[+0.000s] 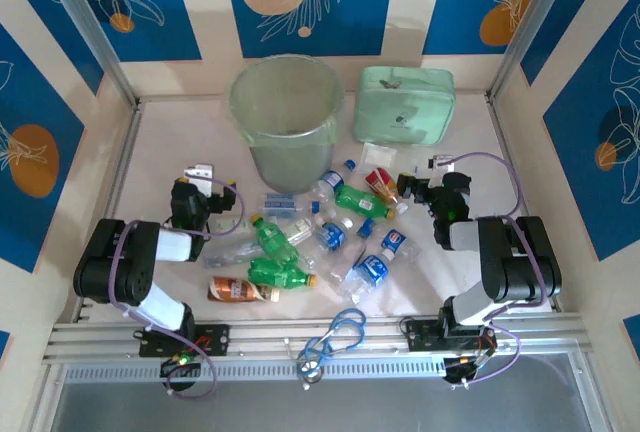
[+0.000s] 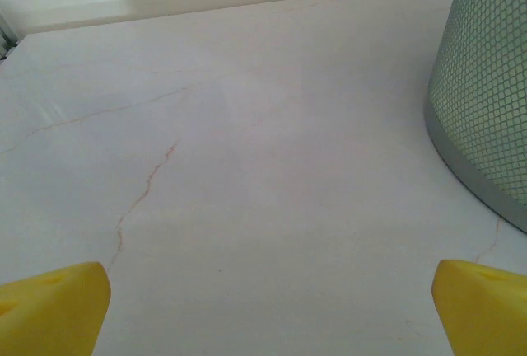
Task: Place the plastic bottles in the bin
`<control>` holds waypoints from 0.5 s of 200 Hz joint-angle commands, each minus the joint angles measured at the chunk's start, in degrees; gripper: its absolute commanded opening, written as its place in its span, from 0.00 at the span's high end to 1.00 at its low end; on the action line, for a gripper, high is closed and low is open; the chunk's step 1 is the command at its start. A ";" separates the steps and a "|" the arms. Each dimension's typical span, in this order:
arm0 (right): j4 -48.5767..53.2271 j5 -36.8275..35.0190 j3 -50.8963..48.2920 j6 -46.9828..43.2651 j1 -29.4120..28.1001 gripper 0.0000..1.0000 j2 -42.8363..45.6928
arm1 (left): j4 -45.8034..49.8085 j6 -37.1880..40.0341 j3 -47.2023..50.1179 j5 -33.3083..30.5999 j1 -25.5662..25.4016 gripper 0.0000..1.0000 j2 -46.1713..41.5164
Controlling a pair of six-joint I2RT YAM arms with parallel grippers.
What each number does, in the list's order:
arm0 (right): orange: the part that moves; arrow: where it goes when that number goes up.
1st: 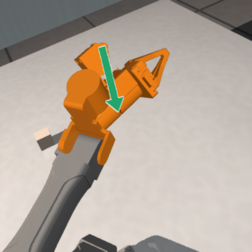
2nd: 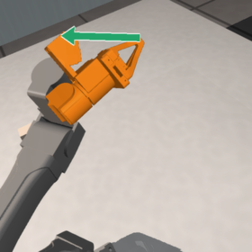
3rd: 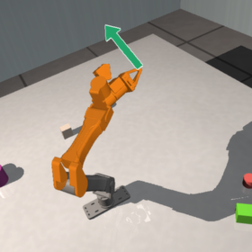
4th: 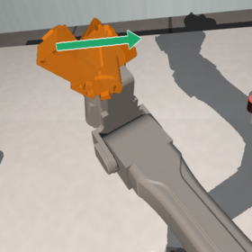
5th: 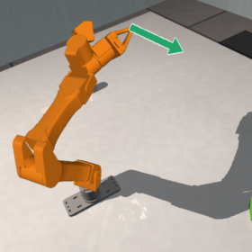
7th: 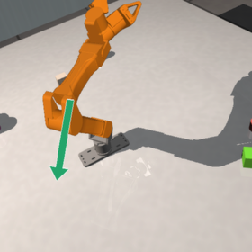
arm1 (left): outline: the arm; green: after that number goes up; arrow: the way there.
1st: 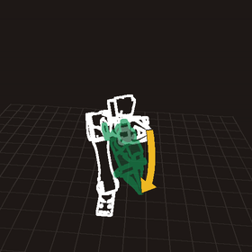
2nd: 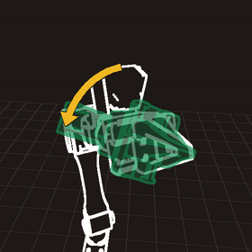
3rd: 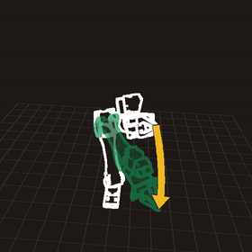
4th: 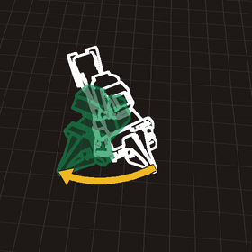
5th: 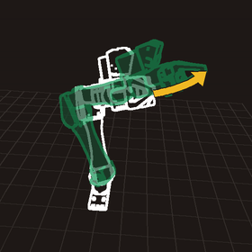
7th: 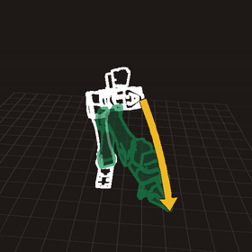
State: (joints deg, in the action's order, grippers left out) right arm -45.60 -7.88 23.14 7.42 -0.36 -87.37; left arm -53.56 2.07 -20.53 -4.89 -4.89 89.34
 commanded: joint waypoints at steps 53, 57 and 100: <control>-0.95 0.76 0.50 -0.92 0.01 0.01 0.20 | 0.37 0.92 -1.17 1.96 0.58 0.00 0.22; -0.89 0.76 0.51 -0.92 0.07 0.01 0.20 | 0.46 0.85 -1.16 2.08 0.66 0.00 0.18; -0.90 0.76 0.53 -0.92 0.14 0.01 0.27 | 0.80 0.75 -1.34 2.51 0.93 0.00 0.13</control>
State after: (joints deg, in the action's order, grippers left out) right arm -45.63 -7.88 23.14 7.42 -0.36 -87.37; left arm -52.97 2.07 -20.53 -4.01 -4.75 89.34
